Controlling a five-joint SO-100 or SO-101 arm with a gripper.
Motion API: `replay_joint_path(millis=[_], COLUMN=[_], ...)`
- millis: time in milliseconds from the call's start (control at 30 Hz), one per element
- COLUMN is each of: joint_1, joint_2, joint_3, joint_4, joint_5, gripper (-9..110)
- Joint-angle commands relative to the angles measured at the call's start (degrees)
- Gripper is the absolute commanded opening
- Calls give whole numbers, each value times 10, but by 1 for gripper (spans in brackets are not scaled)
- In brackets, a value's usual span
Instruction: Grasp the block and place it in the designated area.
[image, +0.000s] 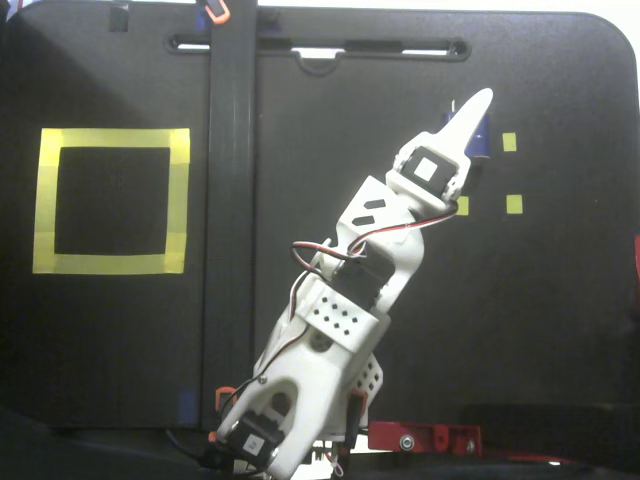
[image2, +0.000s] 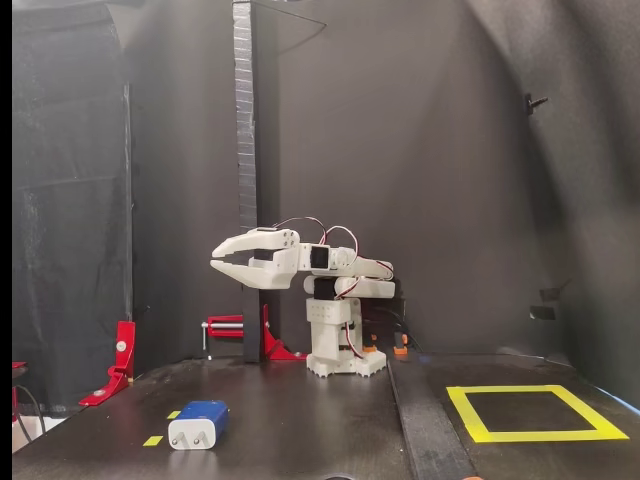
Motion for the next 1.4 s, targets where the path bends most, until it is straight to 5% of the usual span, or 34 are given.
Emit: replay_joint_path(millis=[0,300,933,1367], joint_1=[3,-11,-16,-12], joint_2=[-4,-108,-634,-816], joint_3=[3,-54,-640,-830], joint_4=[-4,-23,332,562], joint_5=[-1,4,4,-39], gripper=[0,0,0,0])
